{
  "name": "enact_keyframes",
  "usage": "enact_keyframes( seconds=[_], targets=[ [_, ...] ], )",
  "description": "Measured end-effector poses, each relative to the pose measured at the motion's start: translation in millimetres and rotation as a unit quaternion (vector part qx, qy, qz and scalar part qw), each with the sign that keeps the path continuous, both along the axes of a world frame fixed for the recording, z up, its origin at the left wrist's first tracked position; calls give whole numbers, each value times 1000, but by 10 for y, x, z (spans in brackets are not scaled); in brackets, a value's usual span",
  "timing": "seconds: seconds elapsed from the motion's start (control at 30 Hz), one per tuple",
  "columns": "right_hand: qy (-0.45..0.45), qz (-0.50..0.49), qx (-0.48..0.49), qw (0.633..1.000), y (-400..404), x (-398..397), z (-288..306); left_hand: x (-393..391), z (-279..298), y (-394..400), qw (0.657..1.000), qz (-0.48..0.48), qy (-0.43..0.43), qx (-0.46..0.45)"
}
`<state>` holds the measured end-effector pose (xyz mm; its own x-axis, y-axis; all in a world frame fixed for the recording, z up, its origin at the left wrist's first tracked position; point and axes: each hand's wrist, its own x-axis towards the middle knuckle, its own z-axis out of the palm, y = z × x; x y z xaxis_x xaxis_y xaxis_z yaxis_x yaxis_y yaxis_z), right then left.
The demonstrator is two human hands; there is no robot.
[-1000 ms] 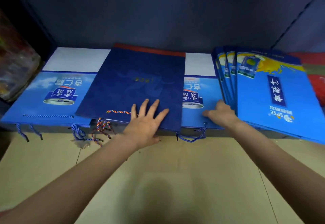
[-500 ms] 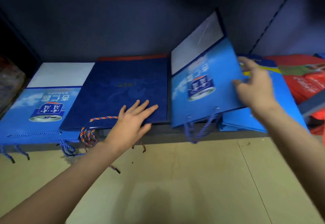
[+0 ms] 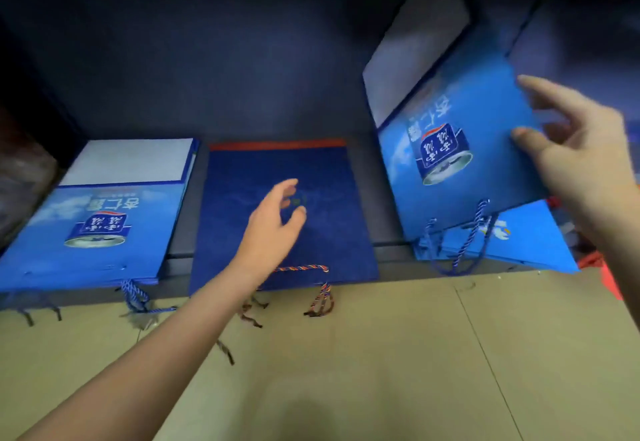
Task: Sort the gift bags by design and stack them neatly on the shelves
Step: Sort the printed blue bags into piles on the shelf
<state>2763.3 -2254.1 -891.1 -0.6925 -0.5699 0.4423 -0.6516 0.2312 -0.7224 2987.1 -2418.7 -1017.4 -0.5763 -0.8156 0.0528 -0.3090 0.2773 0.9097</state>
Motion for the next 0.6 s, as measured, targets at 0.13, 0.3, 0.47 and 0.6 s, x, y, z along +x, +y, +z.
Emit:
enact_keyframes(
  seconds=[0.13,0.3,0.47,0.6],
  targets=[
    [-8,171,130,977,-601,751,-99,395,26,-297,982,141,59,113],
    [-127,245,247,929,-1021,1049,-543,858,-90,-323,922,197,84,324],
    [-154,100,487,854,-795,835,-1248,911,-345,-229,936,171,-27,307],
    [-206,93,459,859,-635,945,-1517,767,-392,-217,959,94,-139,226]
  ],
)
